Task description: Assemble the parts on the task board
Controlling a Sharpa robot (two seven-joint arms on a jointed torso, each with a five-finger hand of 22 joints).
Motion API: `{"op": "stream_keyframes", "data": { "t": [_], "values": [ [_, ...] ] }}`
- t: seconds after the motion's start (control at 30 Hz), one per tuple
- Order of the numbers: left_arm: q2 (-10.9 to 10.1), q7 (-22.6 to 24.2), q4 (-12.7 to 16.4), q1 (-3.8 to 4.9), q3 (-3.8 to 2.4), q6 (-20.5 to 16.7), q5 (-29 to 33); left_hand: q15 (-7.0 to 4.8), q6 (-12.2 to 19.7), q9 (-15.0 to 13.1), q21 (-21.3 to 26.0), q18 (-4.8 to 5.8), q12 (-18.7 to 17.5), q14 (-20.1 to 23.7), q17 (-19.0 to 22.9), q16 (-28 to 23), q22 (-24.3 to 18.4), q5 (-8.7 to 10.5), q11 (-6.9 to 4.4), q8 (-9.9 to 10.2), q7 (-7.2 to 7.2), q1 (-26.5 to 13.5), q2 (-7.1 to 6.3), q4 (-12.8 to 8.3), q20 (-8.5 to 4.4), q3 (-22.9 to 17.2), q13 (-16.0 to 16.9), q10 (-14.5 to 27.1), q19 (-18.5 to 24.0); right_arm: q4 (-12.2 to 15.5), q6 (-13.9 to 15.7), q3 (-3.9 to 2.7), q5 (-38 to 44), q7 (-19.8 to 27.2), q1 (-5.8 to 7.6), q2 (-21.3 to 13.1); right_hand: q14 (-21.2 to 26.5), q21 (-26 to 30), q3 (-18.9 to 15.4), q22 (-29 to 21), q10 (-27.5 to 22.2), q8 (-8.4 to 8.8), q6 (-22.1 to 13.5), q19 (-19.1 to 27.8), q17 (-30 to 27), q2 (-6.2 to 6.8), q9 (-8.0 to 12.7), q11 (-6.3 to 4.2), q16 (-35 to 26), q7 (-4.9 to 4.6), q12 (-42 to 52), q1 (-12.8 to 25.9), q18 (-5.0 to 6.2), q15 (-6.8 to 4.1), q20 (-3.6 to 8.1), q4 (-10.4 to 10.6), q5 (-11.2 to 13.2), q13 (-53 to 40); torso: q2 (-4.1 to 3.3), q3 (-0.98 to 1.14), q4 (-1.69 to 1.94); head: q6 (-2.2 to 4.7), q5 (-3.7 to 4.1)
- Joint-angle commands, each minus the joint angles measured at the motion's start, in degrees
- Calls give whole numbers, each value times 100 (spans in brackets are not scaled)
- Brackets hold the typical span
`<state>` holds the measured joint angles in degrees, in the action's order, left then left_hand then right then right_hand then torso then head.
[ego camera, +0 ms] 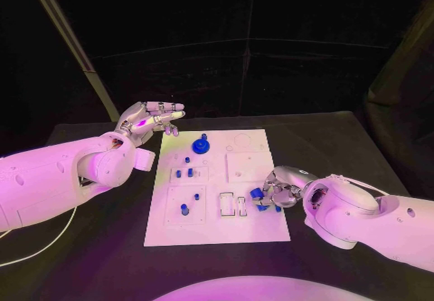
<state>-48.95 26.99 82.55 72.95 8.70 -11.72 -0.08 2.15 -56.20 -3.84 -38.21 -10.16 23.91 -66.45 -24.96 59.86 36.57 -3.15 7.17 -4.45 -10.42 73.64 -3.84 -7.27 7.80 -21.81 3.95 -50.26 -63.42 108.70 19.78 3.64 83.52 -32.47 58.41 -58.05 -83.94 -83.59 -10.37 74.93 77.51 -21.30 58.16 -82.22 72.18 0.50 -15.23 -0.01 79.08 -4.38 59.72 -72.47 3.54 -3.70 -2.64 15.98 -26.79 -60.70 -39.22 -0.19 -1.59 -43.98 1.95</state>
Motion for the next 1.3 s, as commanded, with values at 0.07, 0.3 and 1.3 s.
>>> {"op": "stream_keyframes", "data": {
  "t": [0.07,0.3,1.3],
  "values": [
    [7,19,4,-1,-4,70,15,4,18,3,19,-33,9,35,6,-18,-6,23,-4,23,3,4,34,1,9,26,-7,46,37,169,902,-6,-478,254,11,-37,-299,-20,-28,222,-14,-14,-12,-18,-22,-18,-16,-20,4,10,-41,-72,-58,-32,20,4,-51,16,1,-7,10,6,8],
    [19,18,-1,-7,-4,75,15,4,18,3,19,-33,9,35,6,-18,-6,23,-4,23,3,4,34,1,9,26,-7,46,37,265,1099,-8,-918,349,13,25,-293,-16,-45,216,-33,-12,-49,-13,-38,-41,-39,-15,-11,3,-94,-75,-57,-28,19,20,-149,35,-8,-3,19,15,-18],
    [39,6,14,-10,-5,89,15,4,20,3,25,-33,17,37,11,-15,-11,23,-3,23,2,6,39,2,10,36,-7,55,35,-202,312,-10,-965,-220,14,930,-272,33,-446,144,-54,-131,71,31,-141,-225,-257,-59,-123,64,-413,483,-40,-61,48,57,1008,100,-14,-5,10,-21,-109]
  ]
}}
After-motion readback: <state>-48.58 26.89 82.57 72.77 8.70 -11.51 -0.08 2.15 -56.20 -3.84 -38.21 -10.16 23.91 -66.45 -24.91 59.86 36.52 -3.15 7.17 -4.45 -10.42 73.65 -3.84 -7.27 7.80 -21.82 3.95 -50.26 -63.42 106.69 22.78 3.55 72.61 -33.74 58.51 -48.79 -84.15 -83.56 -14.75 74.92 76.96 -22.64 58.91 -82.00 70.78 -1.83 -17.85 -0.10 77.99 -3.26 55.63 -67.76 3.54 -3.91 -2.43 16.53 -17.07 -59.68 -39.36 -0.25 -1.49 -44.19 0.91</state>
